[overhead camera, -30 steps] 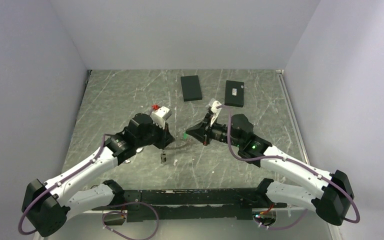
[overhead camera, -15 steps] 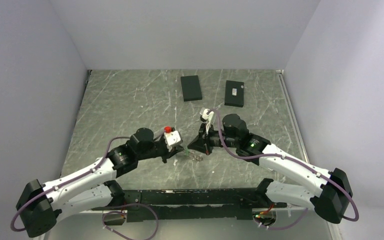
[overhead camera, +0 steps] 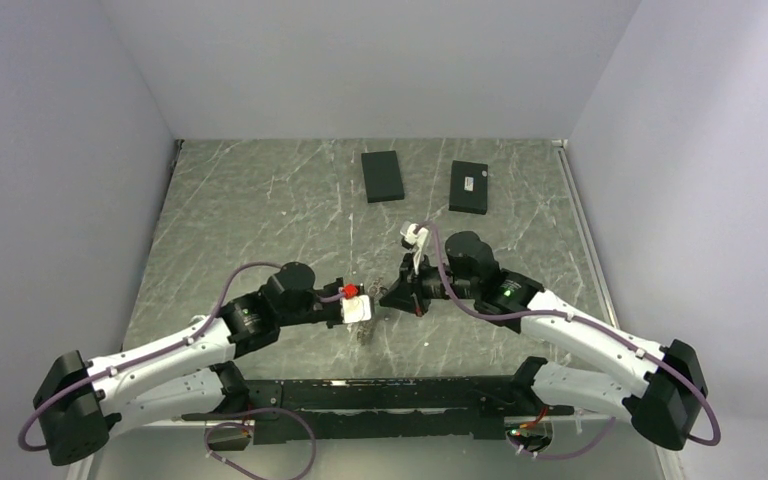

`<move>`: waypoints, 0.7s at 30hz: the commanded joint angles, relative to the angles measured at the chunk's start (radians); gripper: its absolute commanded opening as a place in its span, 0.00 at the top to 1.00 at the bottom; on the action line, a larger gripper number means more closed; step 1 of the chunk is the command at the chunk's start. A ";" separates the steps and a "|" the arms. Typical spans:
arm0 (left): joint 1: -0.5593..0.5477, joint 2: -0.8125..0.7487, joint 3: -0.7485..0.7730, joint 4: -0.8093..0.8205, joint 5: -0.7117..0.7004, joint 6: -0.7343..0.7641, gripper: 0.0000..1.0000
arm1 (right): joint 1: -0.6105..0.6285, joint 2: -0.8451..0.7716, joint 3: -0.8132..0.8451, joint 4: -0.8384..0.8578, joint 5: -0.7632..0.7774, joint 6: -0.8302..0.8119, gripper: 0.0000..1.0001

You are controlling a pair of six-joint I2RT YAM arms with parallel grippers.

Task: Put the keys on the keyring

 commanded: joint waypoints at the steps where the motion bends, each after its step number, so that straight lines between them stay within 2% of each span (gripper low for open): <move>1: -0.007 0.017 0.066 0.006 -0.033 0.096 1.00 | 0.004 -0.040 -0.007 -0.014 0.102 0.001 1.00; 5: -0.019 0.033 0.129 -0.112 -0.078 0.119 1.00 | 0.002 -0.085 -0.010 -0.055 0.372 0.001 1.00; 9: -0.047 0.038 0.155 -0.186 -0.164 0.150 1.00 | 0.002 -0.134 -0.027 -0.046 0.543 0.010 1.00; 15: -0.065 0.035 0.147 -0.182 -0.209 0.169 1.00 | 0.000 -0.127 -0.047 0.001 0.474 0.012 1.00; 21: -0.104 0.091 0.205 -0.260 -0.373 0.247 1.00 | 0.000 -0.128 -0.056 0.019 0.499 0.009 1.00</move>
